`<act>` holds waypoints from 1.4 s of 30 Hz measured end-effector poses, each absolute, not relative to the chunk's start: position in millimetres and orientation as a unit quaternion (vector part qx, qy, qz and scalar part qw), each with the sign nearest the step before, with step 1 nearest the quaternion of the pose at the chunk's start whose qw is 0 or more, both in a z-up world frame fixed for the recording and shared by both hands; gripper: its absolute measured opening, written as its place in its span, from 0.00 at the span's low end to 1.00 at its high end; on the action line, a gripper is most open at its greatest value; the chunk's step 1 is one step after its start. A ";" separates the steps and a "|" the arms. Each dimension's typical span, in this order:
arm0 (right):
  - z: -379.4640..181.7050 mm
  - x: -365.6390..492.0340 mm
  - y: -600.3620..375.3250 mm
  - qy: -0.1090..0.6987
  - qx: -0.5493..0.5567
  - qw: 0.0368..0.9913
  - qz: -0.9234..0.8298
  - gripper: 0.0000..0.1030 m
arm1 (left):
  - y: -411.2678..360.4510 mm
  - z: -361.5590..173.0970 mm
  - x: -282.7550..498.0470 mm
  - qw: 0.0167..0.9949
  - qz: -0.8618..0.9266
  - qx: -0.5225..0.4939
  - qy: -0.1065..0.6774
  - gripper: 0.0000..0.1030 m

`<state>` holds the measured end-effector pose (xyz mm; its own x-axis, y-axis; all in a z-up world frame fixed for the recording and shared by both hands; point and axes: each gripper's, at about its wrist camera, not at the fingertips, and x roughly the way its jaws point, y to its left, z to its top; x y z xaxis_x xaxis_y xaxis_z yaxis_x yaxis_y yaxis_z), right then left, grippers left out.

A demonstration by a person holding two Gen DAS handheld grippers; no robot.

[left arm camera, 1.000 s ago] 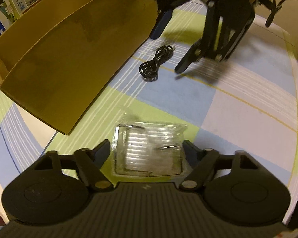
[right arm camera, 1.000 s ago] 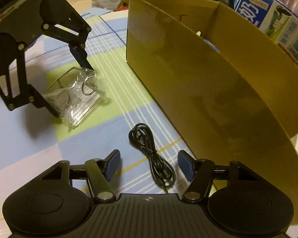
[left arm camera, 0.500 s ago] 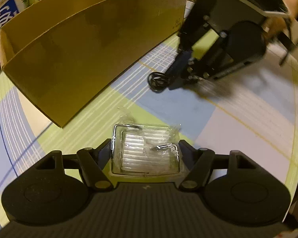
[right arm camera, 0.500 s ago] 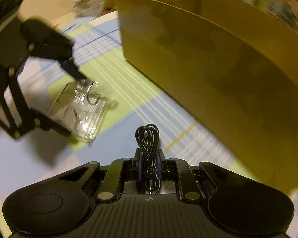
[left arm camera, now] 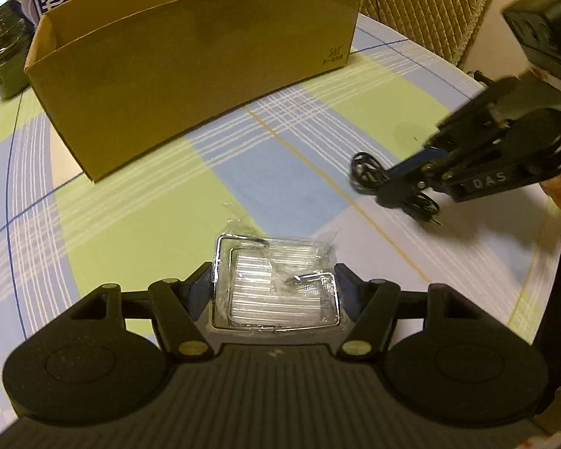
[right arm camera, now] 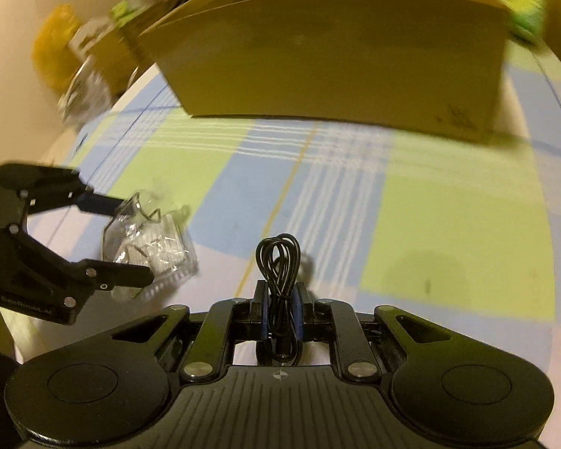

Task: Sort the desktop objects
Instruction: 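Grasp the clear plastic package with the left tool while the right tool grasps the black cable, then lift the plastic package and black cable and carry them over the cardboard box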

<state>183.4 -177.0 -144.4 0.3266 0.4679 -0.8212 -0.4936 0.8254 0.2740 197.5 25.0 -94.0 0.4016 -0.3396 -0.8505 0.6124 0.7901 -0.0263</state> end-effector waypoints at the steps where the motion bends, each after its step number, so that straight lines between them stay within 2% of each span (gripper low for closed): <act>1: -143.8 177.0 -180.2 0.498 -0.007 0.818 0.287 0.09 | 24.4 -94.1 193.4 0.827 -0.284 0.143 0.464 0.62; 16: -106.9 123.2 -208.4 0.455 0.044 0.857 0.237 0.09 | 21.1 -61.7 146.8 0.865 -0.194 0.070 0.457 0.62; 28: -66.7 96.7 -221.5 0.408 0.038 0.884 0.224 0.09 | 8.0 -38.3 118.9 0.877 -0.160 0.015 0.453 0.62; 42: -39.0 87.4 -229.8 0.379 0.040 0.896 0.226 0.09 | -11.0 -11.3 103.0 0.891 -0.136 -0.003 0.432 0.62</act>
